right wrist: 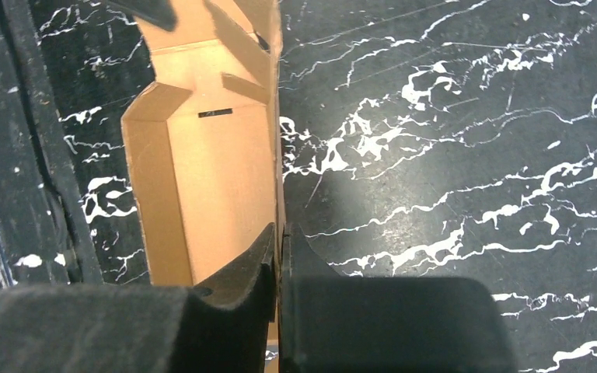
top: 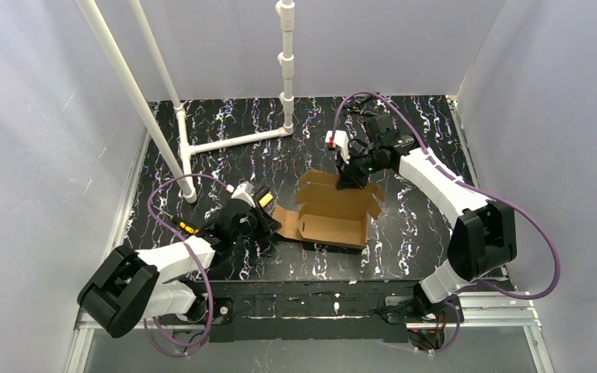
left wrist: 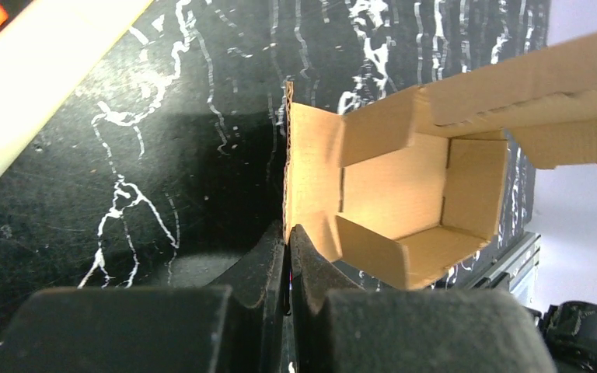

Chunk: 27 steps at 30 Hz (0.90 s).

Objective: Fold the paper box

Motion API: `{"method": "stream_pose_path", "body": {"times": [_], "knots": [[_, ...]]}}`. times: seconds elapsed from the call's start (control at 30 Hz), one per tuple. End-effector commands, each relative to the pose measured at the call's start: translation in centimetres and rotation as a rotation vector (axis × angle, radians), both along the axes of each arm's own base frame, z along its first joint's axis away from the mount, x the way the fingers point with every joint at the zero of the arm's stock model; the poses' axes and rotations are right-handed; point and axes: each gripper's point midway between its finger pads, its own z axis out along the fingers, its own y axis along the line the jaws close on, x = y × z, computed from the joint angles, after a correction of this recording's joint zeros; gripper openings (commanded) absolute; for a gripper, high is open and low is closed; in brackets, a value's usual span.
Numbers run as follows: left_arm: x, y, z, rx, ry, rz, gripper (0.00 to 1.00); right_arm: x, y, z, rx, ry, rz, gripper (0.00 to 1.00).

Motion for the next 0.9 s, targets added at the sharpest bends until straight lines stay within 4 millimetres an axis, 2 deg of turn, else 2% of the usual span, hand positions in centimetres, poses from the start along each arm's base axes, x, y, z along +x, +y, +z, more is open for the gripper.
{"method": "stream_pose_path", "body": {"times": [0.0,0.17,0.4,0.53,0.63,0.87], "knots": [[-0.1,0.1,1.8,0.017,-0.116,-0.076,0.00,2.0,0.3,0.1,-0.003,-0.022,-0.077,0.15],[-0.1,0.2,2.9,0.035,-0.188,-0.115,0.00,2.3,0.2,-0.3,-0.013,-0.010,-0.105,0.22],[0.6,-0.8,4.8,0.033,-0.252,-0.168,0.00,2.6,0.3,-0.8,-0.013,0.006,-0.135,0.23],[0.8,-1.2,5.6,0.038,-0.278,-0.198,0.00,3.0,0.5,-0.9,-0.011,0.018,-0.153,0.27],[0.8,-1.6,6.0,0.038,-0.290,-0.222,0.00,3.0,0.6,-1.1,-0.005,0.034,-0.162,0.23],[0.7,-2.7,6.7,0.034,-0.297,-0.262,0.00,3.2,1.0,-1.2,0.010,0.060,-0.179,0.03]]}}
